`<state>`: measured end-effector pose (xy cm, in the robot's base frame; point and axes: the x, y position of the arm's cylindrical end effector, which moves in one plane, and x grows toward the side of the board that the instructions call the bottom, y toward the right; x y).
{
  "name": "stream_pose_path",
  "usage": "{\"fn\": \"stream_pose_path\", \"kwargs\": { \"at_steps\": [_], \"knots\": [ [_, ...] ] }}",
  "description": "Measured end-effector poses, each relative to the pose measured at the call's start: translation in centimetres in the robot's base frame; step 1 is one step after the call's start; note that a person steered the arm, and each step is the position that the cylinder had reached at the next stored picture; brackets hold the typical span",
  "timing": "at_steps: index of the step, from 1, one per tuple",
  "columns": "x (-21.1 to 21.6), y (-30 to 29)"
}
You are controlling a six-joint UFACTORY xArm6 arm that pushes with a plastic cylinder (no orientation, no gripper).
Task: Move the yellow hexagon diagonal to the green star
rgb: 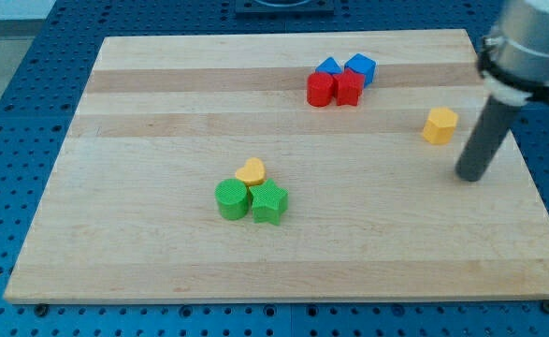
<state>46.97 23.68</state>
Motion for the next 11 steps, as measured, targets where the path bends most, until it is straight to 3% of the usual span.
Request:
{"fn": "stream_pose_path", "kwargs": {
  "at_steps": [1, 3, 11],
  "knots": [
    [-3.3, 3.2],
    [-8.3, 1.7],
    [-3.1, -11.0]
  ]
}}
